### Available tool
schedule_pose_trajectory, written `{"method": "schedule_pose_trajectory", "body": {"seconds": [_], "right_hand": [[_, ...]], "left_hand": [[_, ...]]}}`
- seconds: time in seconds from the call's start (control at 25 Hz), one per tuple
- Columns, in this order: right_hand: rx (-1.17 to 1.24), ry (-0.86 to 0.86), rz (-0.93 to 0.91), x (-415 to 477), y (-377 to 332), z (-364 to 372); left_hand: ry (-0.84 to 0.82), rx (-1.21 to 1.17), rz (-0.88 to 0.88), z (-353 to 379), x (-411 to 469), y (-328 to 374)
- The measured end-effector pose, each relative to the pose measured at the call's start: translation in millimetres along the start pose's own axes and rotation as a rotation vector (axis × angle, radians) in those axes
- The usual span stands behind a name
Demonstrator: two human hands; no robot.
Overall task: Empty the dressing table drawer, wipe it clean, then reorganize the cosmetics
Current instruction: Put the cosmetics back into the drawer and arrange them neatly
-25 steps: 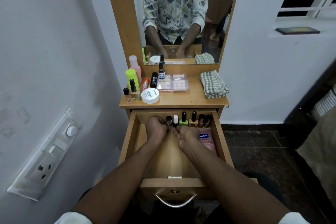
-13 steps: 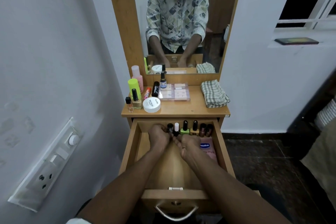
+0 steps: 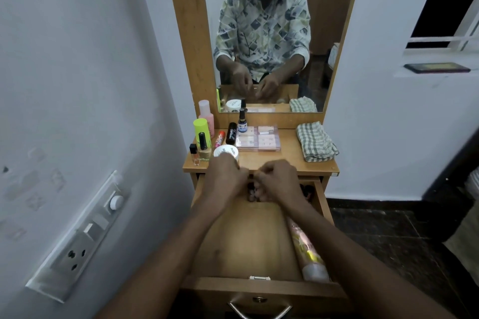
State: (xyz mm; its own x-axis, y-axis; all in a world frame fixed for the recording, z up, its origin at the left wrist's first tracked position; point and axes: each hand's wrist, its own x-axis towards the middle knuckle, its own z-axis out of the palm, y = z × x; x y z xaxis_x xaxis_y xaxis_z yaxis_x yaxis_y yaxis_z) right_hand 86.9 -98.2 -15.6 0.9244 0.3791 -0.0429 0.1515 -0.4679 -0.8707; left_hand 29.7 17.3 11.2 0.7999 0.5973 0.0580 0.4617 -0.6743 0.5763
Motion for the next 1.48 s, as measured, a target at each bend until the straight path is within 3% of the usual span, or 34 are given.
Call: {"method": "schedule_pose_trajectory", "body": {"seconds": [0.08, 0.16, 0.36, 0.68, 1.0, 1.16, 1.28, 1.48], "right_hand": [[-0.015, 0.134, -0.156, 24.2, -20.8, -8.8], [-0.026, 0.212, -0.225, 55.8, -36.1, -9.2], [-0.207, 0.13, -0.288, 118.8, -55.5, 5.5], [-0.21, 0.098, -0.301, 153.6, -43.1, 22.5], [-0.019, 0.175, -0.305, 139.3, -28.8, 1.7], [0.082, 0.173, -0.298, 125.0, -18.4, -16.6], [0.157, 0.171, -0.304, 111.2, -13.4, -29.5], [0.25, 0.126, -0.286, 79.7, -5.1, -52.8]], "left_hand": [[0.194, -0.063, 0.064, -16.3, 24.4, 15.9], [0.275, -0.08, 0.055, -19.6, 50.4, 26.4], [0.208, 0.043, 0.066, -6.7, 90.1, 34.2], [0.157, 0.075, 0.013, 10.0, 125.0, 27.8], [0.13, 0.016, -0.127, 13.2, 135.4, 30.4], [0.118, -0.021, -0.112, 6.5, 135.0, 36.1], [0.064, -0.229, -0.06, -9.8, 121.4, 44.2], [-0.302, -0.722, -0.126, -22.0, 69.1, 23.8]]}}
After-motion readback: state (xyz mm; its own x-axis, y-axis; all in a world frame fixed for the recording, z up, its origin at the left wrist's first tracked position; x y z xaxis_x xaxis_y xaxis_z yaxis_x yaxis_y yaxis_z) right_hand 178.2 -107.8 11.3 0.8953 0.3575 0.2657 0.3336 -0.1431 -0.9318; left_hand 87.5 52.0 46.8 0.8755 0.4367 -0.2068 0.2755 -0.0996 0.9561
